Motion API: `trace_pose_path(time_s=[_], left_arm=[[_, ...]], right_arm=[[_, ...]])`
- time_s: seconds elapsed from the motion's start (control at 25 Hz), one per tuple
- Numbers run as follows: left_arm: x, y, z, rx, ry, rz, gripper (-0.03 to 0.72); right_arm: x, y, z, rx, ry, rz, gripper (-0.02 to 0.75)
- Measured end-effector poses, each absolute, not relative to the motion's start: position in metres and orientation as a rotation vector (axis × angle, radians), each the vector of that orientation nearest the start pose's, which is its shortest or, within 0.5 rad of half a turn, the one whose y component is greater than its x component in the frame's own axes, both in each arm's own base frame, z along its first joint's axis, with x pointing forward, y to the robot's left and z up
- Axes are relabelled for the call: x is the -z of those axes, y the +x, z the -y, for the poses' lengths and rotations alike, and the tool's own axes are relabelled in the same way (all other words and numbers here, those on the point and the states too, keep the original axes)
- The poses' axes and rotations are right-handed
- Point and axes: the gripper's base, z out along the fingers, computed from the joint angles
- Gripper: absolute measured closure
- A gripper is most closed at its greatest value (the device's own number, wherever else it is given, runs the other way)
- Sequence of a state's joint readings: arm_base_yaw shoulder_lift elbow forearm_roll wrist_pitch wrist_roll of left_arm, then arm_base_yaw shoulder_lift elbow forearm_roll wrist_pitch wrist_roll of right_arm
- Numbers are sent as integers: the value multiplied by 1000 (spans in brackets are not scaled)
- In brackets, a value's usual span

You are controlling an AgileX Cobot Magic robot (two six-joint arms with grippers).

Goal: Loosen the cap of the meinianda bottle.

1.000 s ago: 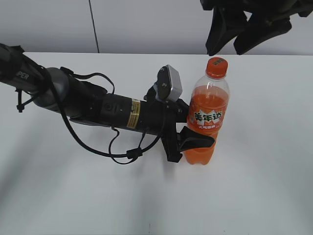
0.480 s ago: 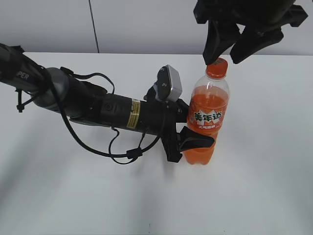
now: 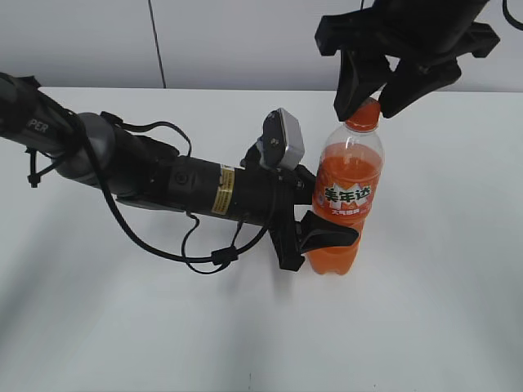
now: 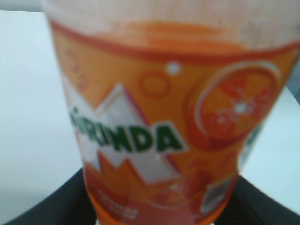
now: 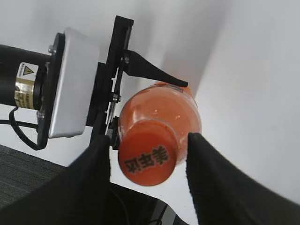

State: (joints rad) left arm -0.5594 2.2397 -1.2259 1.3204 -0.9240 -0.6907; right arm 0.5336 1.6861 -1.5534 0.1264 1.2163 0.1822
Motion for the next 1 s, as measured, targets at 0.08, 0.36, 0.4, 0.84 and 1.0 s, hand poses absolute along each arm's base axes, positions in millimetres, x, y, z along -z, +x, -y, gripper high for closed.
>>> trace_pose_path(time_s=[0.08, 0.36, 0.4, 0.84, 1.0], left_arm=[[-100, 319, 283, 1000, 1439, -1511, 279], [-100, 319, 283, 1000, 1439, -1511, 279], [-100, 319, 283, 1000, 1439, -1511, 279], [-100, 319, 283, 1001, 1441, -1510, 279], [-100, 319, 283, 1001, 1442, -1509, 279]], right_arm=[[-324, 296, -187, -326, -467, -2840, 351], [-324, 296, -187, -326, -471, -2839, 465], [-324, 296, -187, -325, -473, -2839, 465], [-323, 296, -188, -237, -1083, -2629, 465], [-323, 296, -188, -178, -1431, -2438, 467]])
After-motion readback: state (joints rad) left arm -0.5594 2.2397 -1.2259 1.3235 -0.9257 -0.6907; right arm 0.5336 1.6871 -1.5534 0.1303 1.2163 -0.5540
